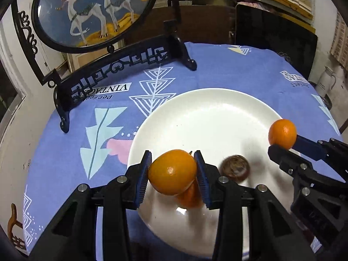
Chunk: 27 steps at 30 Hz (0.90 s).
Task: Organize fruits
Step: 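Lower both tangerines onto the white plate and open both tools, then grasp a yellow tomato with the left tool while the right tool grasps an orange tomato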
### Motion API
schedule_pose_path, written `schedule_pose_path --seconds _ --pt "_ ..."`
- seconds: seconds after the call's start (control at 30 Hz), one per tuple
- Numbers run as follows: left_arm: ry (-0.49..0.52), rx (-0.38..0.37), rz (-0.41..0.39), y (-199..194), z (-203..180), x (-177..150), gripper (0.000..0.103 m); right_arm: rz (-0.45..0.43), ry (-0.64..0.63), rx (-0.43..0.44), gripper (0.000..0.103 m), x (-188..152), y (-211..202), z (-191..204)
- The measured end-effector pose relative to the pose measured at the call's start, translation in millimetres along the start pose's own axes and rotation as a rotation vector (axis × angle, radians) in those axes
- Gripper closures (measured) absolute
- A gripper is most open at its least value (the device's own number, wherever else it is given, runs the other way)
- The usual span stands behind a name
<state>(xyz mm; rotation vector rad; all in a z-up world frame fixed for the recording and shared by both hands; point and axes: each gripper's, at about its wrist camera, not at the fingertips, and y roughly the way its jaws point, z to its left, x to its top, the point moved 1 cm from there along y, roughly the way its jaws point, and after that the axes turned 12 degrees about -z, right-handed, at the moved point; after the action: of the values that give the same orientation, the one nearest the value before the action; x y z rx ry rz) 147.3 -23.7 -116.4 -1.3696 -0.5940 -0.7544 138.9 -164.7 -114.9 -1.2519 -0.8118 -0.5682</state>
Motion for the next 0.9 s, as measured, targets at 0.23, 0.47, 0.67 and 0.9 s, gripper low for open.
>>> schedule_pose_path --seconds 0.23,0.47,0.67,0.9 --pt "-0.022 0.021 -0.026 5.1 4.0 3.2 0.035 0.012 0.01 -0.027 0.05 2.0 10.9 -6.1" --pt "0.01 0.01 -0.043 -23.9 9.5 -8.7 0.033 -0.007 0.025 -0.031 0.045 -5.6 -21.6 -9.8" --pt "0.057 -0.032 -0.07 -76.5 25.5 -50.1 0.024 -0.009 -0.044 0.023 0.034 -40.9 -84.7 2.3" --pt "0.117 -0.094 -0.033 -118.4 42.8 -124.7 0.02 0.044 -0.17 0.11 0.033 -114.5 -145.3 32.5"
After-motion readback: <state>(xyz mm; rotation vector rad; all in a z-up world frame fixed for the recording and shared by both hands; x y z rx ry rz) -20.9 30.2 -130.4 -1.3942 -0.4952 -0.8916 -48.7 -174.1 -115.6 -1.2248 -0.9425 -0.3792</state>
